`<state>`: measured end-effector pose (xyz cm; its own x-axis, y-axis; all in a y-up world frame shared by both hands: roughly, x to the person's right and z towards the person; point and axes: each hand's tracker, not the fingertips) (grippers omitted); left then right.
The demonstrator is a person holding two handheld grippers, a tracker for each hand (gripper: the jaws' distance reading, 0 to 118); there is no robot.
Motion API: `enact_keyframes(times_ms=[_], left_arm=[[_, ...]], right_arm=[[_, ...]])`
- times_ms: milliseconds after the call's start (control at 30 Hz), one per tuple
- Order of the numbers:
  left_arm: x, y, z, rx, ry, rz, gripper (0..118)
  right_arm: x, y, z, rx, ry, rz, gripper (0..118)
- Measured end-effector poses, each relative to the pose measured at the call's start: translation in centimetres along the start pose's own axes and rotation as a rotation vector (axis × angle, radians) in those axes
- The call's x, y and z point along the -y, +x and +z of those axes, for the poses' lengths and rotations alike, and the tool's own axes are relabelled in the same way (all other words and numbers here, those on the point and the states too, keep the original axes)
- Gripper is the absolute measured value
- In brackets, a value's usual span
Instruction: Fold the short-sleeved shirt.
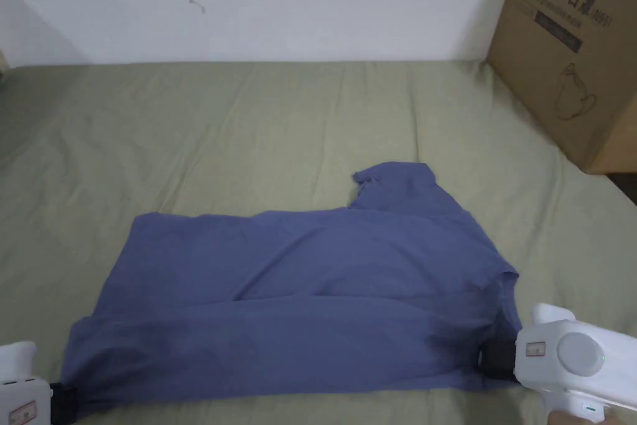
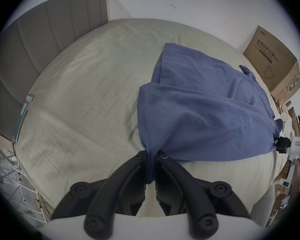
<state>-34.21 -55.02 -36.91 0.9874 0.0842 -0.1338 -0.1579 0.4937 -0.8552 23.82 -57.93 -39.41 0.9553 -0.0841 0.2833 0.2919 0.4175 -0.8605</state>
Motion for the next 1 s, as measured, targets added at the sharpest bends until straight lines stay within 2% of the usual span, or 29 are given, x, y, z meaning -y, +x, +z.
enact_keyframes(times_ms=[33, 67, 100, 133, 167, 267, 300, 433, 567, 667, 700, 733, 767, 800, 833, 867, 967, 1000], left_arm=[[0.0, 0.2, 0.8, 0.001, 0.003, -0.005, 8], [-0.2, 0.3, 1.2, 0.003, 0.004, -0.015, 8], [-0.4, 0.4, 1.6, -0.001, -0.001, -0.047, 7], [-0.6, 0.6, 2.4, -0.005, 0.003, -0.075, 7], [-0.6, 0.7, 3.5, 0.022, 0.021, -0.095, 7], [-0.5, 0.5, 5.6, 0.033, 0.044, -0.088, 7], [-0.3, 0.3, 6.3, 0.035, 0.053, -0.084, 7], [1.9, -0.4, 8.5, 0.015, 0.063, -0.091, 7], [5.6, -1.2, 9.1, 0.007, 0.011, -0.081, 7], [8.4, -1.5, 7.7, 0.012, -0.063, -0.082, 7], [8.8, -1.8, 7.1, 0.026, -0.094, -0.069, 8], [9.0, -1.8, 6.8, 0.02, -0.11, -0.066, 14], [9.1, -1.7, 7.0, 0.009, -0.096, -0.059, 38], [9.0, -1.7, 7.4, -0.006, -0.084, -0.049, 63], [8.4, -1.9, 7.9, -0.008, -0.06, -0.04, 82], [8.0, -1.9, 8.4, -0.002, -0.036, -0.03, 92], [5.5, -1.6, 10.2, 0.024, 0.067, 0.004, 91], [4.7, -1.4, 10.6, 0.034, 0.096, 0.013, 86]], right_arm=[[-0.1, -0.4, 1.1, -0.074, 0.032, 0.037, 7], [-0.2, -0.5, 1.6, -0.131, 0.035, 0.036, 7], [-0.6, -0.6, 2.3, -0.13, 0.013, 0.01, 7], [-0.8, -0.3, 2.5, -0.084, -0.003, 0.024, 7], [-0.8, 0.4, 3.1, -0.091, 0.019, 0.01, 7], [-0.5, 2.0, 5.4, -0.186, 0.038, -0.11, 7], [-0.2, 2.6, 6.0, -0.204, 0.042, -0.123, 7], [2.9, 3.7, 9.0, -0.151, 0.046, -0.035, 7], [8.0, 4.5, 10.7, -0.159, -0.032, -0.049, 7], [11.2, 4.1, 9.9, -0.111, -0.077, 0.001, 7], [11.7, 4.0, 9.6, -0.127, -0.067, 0.0, 7], [11.8, 3.8, 9.9, -0.128, -0.065, -0.007, 11], [11.6, 3.5, 10.4, -0.127, -0.041, -0.037, 26], [11.2, 3.5, 11.2, -0.139, 0.001, -0.045, 49], [10.8, 3.4, 12.2, -0.149, 0.05, -0.041, 72], [10.4, 3.2, 12.8, -0.14, 0.074, -0.031, 78], [8.3, 2.1, 15.7, -0.104, 0.151, 0.05, 78], [7.7, 1.8, 16.3, -0.099, 0.181, 0.077, 78]])
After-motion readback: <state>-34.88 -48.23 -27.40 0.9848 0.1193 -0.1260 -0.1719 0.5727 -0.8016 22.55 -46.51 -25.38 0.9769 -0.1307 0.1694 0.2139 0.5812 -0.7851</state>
